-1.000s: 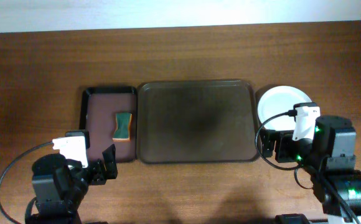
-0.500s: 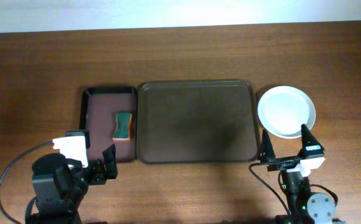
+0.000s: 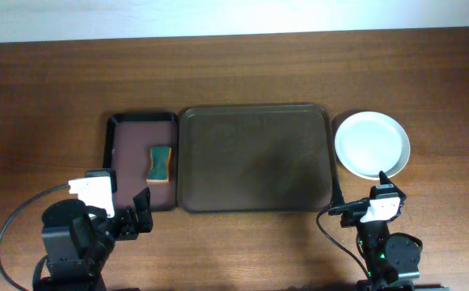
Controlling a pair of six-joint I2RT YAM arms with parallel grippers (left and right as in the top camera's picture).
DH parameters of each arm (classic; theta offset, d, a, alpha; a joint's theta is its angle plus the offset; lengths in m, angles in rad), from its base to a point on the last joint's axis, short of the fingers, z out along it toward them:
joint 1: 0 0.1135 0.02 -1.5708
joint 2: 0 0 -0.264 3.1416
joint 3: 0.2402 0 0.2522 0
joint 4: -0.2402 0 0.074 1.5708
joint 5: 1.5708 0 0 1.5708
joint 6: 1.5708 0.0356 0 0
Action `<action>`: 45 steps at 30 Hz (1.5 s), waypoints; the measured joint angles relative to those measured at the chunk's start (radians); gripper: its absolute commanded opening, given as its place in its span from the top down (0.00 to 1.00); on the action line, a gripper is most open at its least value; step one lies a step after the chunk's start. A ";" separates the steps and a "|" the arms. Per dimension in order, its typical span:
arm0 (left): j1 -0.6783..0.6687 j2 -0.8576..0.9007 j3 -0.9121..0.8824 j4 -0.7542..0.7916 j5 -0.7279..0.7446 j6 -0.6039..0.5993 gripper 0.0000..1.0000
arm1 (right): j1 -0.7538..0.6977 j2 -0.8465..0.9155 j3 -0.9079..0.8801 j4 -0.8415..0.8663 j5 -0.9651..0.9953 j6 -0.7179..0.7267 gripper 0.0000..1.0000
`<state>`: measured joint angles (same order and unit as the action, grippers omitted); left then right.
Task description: Clean dirty plates on tray and stack at the side
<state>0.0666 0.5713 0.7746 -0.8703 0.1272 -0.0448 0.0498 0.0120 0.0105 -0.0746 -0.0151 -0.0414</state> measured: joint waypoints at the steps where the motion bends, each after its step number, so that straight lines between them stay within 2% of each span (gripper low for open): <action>1: 0.000 0.000 0.000 0.000 0.000 0.000 0.01 | 0.000 0.000 0.000 0.000 0.000 0.000 0.01; 8: 0.000 -0.007 0.000 -0.005 0.000 0.000 0.00 | 0.000 0.000 0.000 0.000 0.000 -0.001 0.01; 11: 0.000 -0.122 -0.063 0.056 -0.008 0.000 0.01 | 0.000 -0.002 0.000 0.000 0.000 -0.002 0.01; 15: 0.000 -0.435 -0.433 0.357 -0.011 0.000 0.00 | 0.000 -0.002 0.000 0.000 0.000 -0.005 0.01; 16: -0.003 -0.507 -0.530 0.480 -0.011 0.000 0.01 | 0.000 -0.001 0.000 0.000 0.000 -0.005 0.01; 19: -0.048 -0.556 -0.703 0.846 -0.038 0.000 0.01 | 0.000 -0.002 0.000 0.000 0.000 -0.005 0.01; 20: -0.064 -0.557 -0.740 0.895 -0.060 0.002 0.01 | 0.000 -0.002 0.000 0.000 0.000 -0.006 0.01; 24: -0.071 -0.560 -0.760 0.791 -0.083 0.035 0.01 | 0.001 -0.002 0.000 0.000 0.000 -0.008 0.01; 45: -0.071 -0.560 -0.760 0.792 -0.083 0.045 0.00 | 0.001 -0.002 0.000 0.000 0.000 -0.007 0.01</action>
<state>-0.0048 0.0109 0.0147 -0.0788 0.0444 0.0002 0.0505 0.0101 0.0109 -0.0746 -0.0154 -0.0486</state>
